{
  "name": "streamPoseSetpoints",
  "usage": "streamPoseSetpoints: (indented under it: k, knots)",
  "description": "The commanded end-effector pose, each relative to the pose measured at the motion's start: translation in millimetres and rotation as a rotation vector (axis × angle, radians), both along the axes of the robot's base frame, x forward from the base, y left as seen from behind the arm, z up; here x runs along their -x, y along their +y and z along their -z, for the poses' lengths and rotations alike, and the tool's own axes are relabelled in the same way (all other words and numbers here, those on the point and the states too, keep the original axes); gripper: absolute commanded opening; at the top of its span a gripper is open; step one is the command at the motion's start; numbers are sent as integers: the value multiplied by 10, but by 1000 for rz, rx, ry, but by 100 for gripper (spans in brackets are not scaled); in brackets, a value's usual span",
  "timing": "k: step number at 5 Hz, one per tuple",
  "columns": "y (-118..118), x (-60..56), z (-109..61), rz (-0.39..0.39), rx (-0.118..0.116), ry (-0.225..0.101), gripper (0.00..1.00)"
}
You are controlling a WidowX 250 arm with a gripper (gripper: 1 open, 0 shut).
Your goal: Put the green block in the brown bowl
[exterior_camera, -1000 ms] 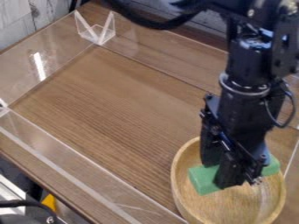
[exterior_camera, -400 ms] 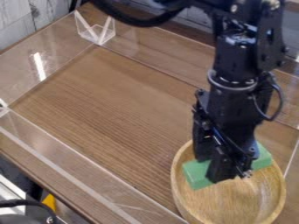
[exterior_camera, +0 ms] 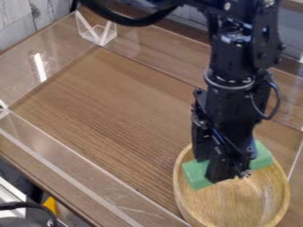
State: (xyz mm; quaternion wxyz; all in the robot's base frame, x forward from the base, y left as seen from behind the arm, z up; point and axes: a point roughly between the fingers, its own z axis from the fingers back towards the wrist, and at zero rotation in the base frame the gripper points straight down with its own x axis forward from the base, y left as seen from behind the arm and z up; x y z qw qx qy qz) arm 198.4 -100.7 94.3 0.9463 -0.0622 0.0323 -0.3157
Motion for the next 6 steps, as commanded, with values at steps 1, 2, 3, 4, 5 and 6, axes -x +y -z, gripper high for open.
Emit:
streamPoseSetpoints:
  k: [1, 2, 3, 4, 5, 6]
  knots:
    - [10, -41, -101, -8, 21, -54, 0]
    - [10, -42, -100, -9, 24, -61, 0]
    - [10, -41, -99, -12, 26, -67, 0]
    - [11, -40, -99, -16, 29, -74, 0]
    - [8, -42, -96, -21, 30, -73, 0]
    - [6, -43, -93, -27, 31, -72, 0]
